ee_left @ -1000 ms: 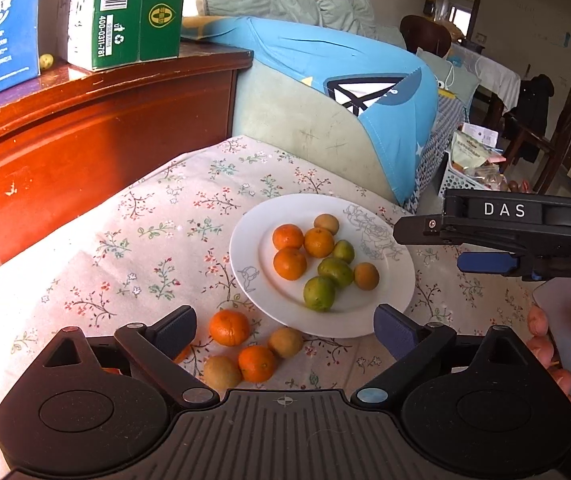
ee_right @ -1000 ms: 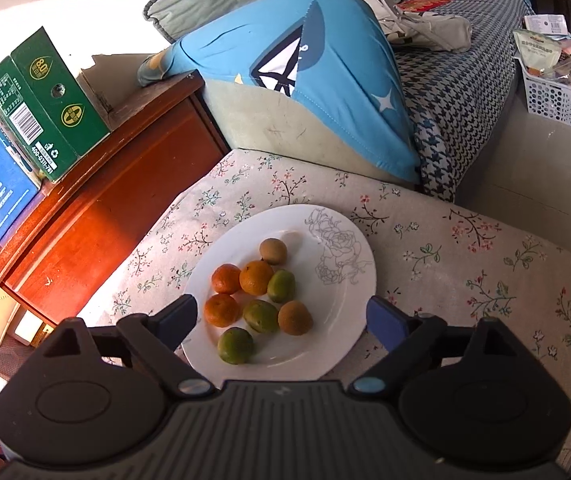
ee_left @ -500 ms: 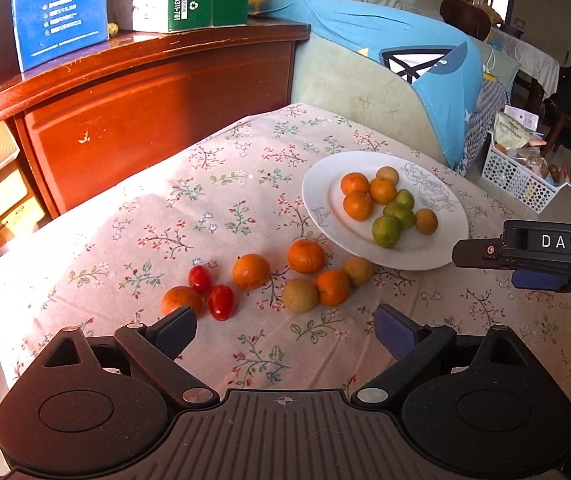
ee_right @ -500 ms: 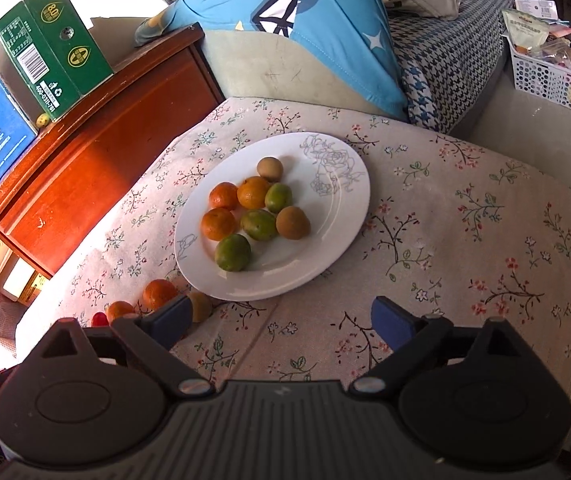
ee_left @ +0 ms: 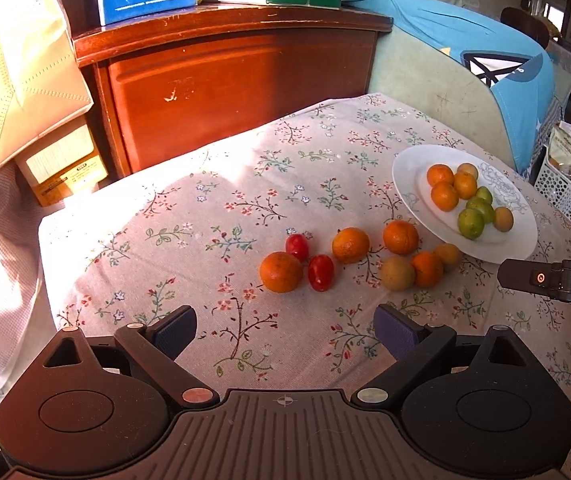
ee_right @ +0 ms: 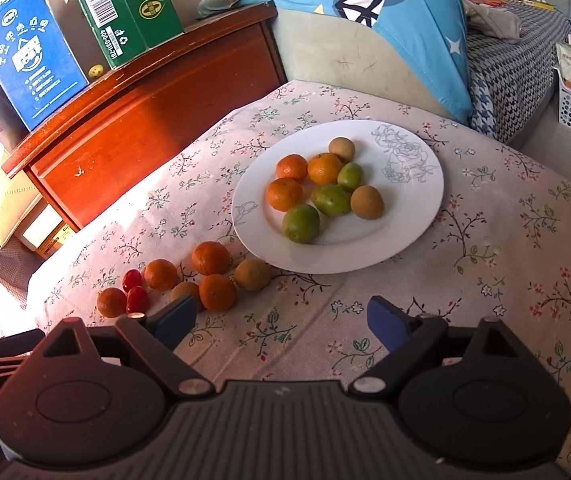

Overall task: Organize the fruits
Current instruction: 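Withdraw both open tools from the plate toward the fruit pile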

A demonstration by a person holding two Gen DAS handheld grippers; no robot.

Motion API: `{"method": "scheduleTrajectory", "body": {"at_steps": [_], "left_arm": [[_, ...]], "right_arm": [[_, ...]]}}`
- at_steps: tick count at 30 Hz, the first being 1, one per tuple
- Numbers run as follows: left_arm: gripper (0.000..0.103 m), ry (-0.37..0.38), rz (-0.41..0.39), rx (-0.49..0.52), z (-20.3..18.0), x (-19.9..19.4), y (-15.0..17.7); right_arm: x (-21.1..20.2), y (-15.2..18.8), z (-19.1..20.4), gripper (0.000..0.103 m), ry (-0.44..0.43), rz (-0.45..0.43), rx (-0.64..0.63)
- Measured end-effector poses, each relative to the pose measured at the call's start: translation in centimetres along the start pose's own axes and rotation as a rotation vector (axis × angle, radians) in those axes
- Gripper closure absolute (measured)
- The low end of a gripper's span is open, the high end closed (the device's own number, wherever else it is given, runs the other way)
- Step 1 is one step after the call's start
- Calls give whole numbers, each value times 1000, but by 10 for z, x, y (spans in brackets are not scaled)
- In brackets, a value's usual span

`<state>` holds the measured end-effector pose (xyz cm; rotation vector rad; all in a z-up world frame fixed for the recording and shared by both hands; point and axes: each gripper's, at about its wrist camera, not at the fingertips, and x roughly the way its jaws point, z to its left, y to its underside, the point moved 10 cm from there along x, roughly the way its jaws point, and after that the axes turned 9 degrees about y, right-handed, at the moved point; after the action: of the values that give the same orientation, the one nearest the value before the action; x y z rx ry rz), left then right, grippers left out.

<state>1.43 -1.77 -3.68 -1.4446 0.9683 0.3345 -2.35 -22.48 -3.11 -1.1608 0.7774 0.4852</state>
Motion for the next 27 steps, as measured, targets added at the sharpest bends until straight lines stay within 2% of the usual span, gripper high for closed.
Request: {"method": "scheduleTrajectory", "body": {"at_steps": [4,8,10,17,19,27], "left_arm": [[7,-34,-1,-9,12,0,2],[7,-39,0,-15,17,-1,5],[7,-42,1,-19,19,-1,6],[8,-60,7,-17,24,0,10],[9,-67,4,-11,24,0,11],[9,-126,-91,7,30,1,-5]], "right_arm": [[4,4,13,29,-31,-4,-31],[14,10,22,38,-39,12,-43],[20,12,26,46,-47,18,-41],[38,16,42,54,-72,19,-53],[41,14,44,60,-74,8,-56],[49,11,53,63,-97,-20,-56]]}}
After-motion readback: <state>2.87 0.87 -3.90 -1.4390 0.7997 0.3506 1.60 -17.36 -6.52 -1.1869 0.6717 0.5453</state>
